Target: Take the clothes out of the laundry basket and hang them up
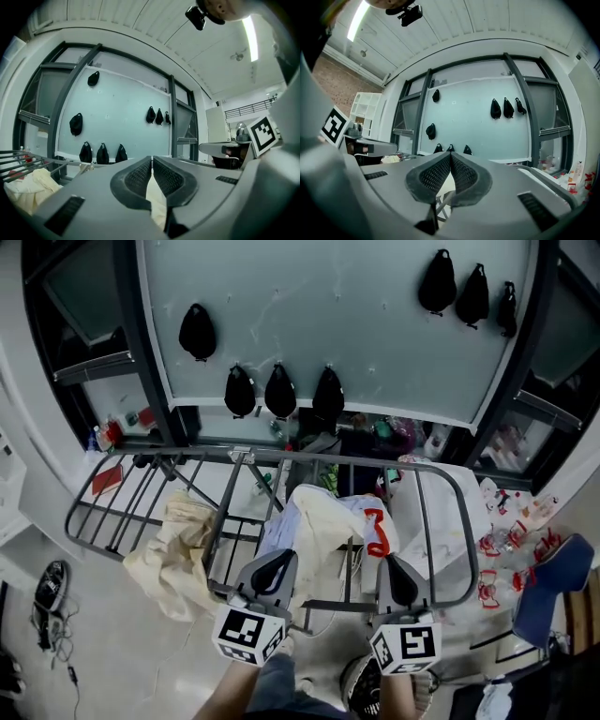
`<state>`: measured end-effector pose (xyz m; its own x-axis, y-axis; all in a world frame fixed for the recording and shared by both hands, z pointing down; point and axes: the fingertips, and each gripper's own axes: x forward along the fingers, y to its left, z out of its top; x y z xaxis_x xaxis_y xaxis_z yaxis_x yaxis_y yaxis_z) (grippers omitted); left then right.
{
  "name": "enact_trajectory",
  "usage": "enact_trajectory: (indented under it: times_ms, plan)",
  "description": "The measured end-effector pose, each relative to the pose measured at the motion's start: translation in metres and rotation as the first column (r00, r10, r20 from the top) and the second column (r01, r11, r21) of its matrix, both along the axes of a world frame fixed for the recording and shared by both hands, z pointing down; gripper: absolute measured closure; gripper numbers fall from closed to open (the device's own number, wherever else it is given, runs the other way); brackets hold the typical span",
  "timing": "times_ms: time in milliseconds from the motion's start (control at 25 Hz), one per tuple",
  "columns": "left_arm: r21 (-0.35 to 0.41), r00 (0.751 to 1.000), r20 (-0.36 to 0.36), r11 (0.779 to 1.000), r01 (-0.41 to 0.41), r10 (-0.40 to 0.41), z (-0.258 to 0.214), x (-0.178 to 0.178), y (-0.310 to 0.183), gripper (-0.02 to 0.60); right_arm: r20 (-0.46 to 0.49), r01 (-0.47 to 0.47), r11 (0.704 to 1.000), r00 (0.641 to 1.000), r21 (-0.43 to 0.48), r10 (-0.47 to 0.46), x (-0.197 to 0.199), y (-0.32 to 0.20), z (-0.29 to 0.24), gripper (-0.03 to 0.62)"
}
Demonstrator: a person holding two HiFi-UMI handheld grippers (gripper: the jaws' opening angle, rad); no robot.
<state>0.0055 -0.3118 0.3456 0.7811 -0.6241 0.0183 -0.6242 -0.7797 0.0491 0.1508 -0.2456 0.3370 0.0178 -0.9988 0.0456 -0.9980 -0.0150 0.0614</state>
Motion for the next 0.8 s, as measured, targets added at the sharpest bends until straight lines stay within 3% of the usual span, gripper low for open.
enact_trajectory:
  times_ms: [280,800]
  plan:
    - [-0.004,1.0,0.02,1.0,-0.019,0.019,0.013,-0.009,0.038,0.561,-0.001,0.012,1.0,1.0,-0.01,-0.012,-0.019,0.03,0.011,0.592]
    - [0.014,1.0,0.002,1.0,-0.008,0.008,0.0,-0.025,0.05,0.561,-0.012,0.022,1.0,1.0,-0.004,-0.022,-0.033,0.044,0.007,0.594]
